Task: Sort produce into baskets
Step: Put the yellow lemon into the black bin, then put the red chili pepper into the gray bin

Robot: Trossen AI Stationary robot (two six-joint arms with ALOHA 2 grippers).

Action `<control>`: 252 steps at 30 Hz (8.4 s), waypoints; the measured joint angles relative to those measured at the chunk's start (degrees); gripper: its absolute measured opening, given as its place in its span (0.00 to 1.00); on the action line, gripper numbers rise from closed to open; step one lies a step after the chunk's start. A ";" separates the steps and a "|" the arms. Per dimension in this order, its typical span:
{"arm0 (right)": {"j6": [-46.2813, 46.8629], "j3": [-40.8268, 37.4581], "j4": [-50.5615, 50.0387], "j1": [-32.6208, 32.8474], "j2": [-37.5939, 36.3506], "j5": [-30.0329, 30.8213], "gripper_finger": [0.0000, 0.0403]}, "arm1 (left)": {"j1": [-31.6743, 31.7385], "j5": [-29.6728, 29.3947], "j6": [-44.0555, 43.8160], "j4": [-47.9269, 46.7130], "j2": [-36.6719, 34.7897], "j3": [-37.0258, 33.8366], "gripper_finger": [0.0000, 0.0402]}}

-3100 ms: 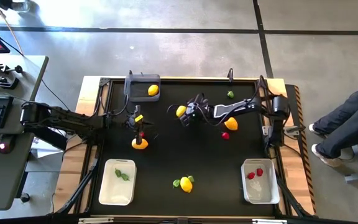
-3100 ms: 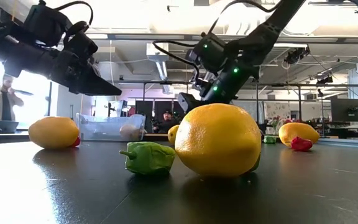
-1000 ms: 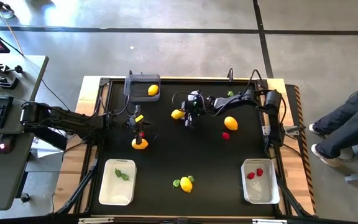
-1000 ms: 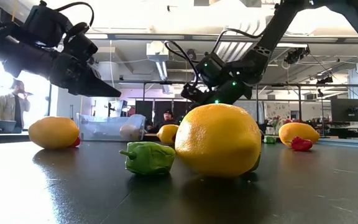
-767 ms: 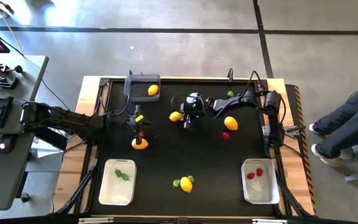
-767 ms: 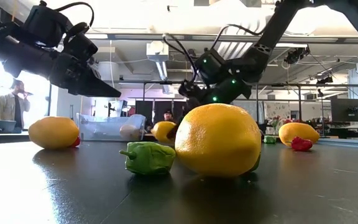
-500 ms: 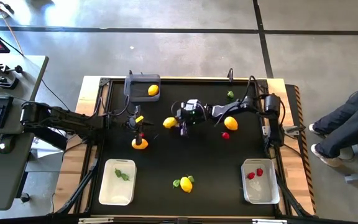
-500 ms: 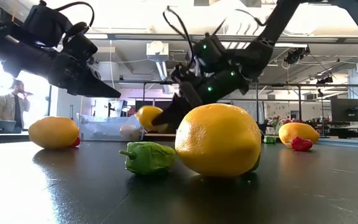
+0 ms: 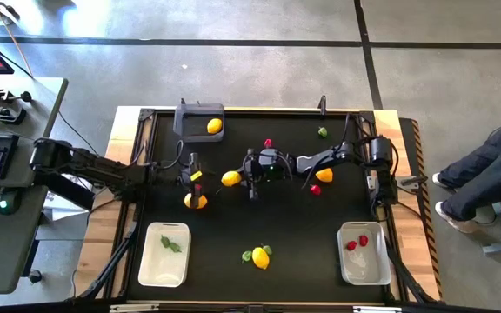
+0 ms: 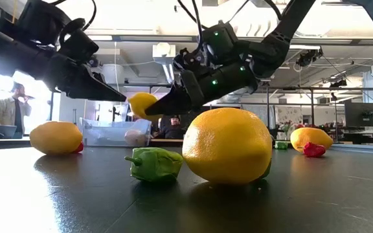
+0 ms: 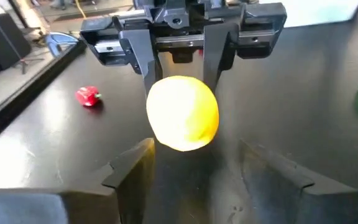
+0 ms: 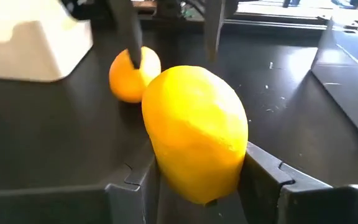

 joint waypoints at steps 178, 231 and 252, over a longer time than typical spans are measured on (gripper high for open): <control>20.33 -24.44 -19.72 -2.79 -36.70 24.19 0.08 | 5.03 -3.27 -0.02 -1.62 -6.73 -1.99 0.00; 22.59 -6.45 -18.28 -12.76 -4.41 29.61 0.02 | 5.05 -3.47 0.02 -3.40 -6.71 -1.94 0.00; 21.68 -6.49 -27.35 -4.17 -14.82 31.74 0.00 | 5.03 -3.47 0.02 -3.83 -6.71 -1.94 0.00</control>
